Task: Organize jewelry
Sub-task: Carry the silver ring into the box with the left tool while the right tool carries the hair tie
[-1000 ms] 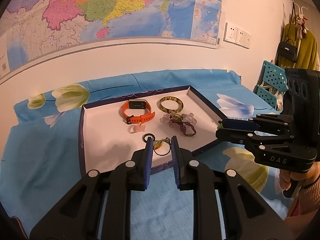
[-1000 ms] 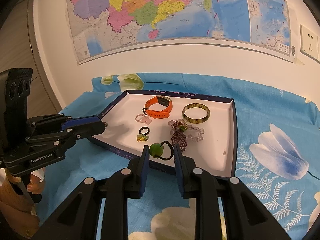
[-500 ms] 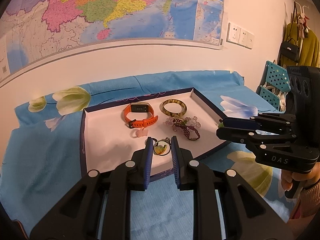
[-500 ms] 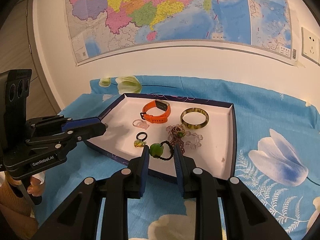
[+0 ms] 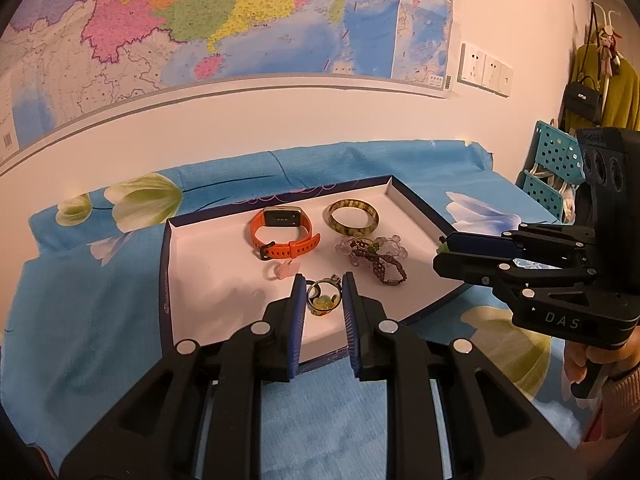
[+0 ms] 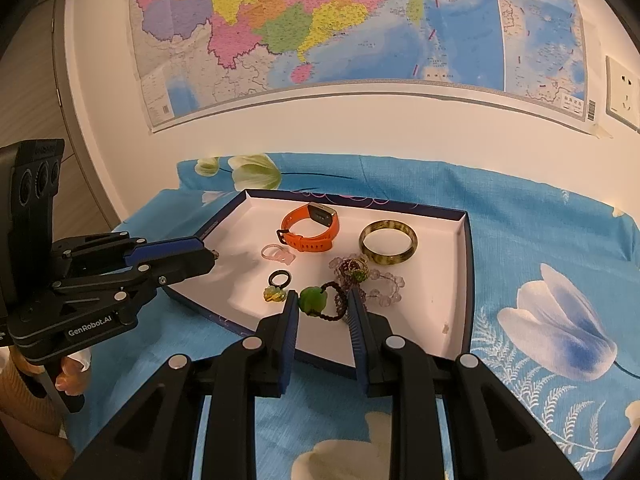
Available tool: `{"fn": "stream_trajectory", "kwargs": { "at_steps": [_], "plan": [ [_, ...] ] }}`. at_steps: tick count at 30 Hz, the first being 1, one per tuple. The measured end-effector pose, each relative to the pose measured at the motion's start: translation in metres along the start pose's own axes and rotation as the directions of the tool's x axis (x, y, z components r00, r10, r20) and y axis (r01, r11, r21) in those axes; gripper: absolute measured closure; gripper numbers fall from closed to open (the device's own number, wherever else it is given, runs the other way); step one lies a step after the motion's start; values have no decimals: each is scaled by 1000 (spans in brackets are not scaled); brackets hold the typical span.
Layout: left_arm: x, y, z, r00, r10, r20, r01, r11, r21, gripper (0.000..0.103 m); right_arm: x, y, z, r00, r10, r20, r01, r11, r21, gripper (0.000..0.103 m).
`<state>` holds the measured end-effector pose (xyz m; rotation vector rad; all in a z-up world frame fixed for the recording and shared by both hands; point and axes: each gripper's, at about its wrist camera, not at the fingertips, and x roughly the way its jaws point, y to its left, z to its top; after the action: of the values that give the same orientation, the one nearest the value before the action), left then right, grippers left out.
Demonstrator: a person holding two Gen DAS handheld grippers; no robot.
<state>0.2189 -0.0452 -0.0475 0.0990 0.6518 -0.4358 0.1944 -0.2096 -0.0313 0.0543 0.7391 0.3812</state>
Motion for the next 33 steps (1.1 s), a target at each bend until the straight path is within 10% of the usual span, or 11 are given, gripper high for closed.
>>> {"fn": "stream_trajectory", "kwargs": {
  "at_steps": [33],
  "plan": [
    [14, 2, 7, 1000, 13, -12, -13, 1000, -8, 84, 13, -4, 9, 1000, 0, -1, 0, 1000, 4, 80]
  ]
}}
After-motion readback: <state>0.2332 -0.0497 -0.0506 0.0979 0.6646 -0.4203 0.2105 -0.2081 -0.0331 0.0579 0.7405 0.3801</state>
